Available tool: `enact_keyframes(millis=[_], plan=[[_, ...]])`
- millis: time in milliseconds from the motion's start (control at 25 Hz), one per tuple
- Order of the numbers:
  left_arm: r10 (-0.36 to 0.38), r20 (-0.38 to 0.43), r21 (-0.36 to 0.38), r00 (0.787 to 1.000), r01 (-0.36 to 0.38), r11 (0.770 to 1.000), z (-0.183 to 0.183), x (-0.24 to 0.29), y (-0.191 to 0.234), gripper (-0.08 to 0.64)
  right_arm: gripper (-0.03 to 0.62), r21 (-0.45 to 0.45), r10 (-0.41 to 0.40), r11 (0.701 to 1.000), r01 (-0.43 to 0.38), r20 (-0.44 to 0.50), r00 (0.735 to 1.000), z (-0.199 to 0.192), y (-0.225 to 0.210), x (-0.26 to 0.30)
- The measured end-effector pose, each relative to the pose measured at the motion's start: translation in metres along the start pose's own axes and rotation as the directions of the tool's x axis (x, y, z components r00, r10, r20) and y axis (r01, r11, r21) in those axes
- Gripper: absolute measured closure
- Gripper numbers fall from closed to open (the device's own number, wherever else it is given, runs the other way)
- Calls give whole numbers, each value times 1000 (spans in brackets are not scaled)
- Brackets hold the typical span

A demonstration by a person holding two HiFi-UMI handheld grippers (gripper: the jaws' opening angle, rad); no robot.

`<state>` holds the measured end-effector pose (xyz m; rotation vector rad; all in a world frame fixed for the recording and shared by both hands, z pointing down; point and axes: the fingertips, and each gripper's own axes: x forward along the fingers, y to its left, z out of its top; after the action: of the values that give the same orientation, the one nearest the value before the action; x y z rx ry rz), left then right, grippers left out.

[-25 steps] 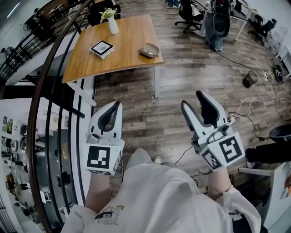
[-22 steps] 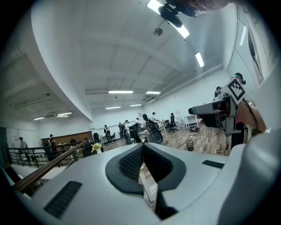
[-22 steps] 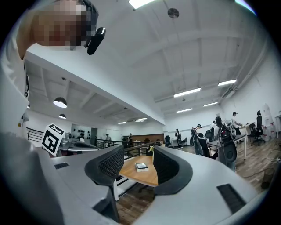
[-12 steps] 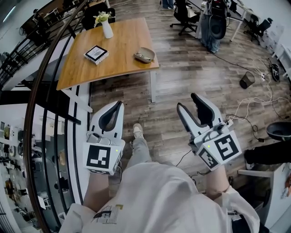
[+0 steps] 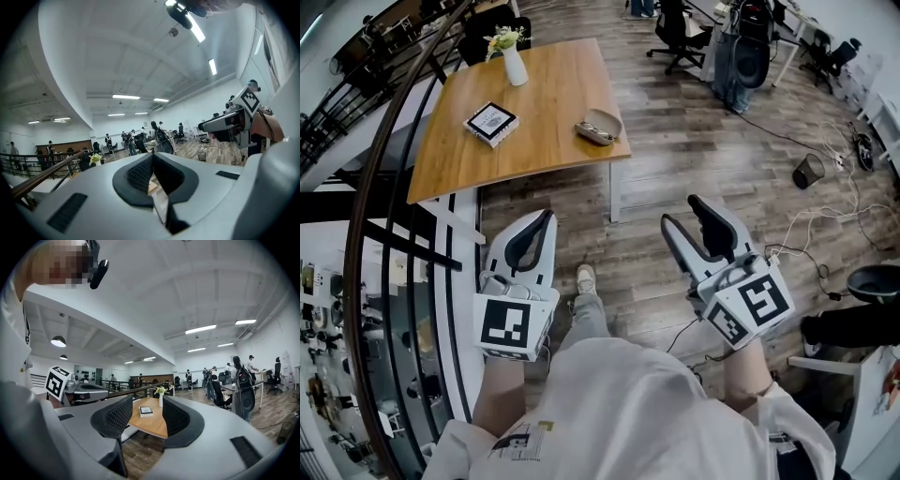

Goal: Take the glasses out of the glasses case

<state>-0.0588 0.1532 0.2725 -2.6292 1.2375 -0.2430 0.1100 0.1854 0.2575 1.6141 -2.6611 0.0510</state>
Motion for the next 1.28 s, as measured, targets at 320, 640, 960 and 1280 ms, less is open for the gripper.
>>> enact_keyframes(millis=[320,640,960,1280], plan=[[-28,-22,-28,999,27,999,-14,86,82,543,376,-5,-10,1000,10,-46,999,10,-40,110],[-51,-51,-5,997,50,999,-44,178,174,543,376,12,10,1000,-9,-93,996,12,-76,240],[-87,-83,5,993,88,996,-79,262,251,543,377,16,-2,1000,4,-121,993,8,-119,359],[-121,-113,0,986,122,993,-98,305,275,543,378,19,-6,1000,9,-152,988,-3,-145,407]])
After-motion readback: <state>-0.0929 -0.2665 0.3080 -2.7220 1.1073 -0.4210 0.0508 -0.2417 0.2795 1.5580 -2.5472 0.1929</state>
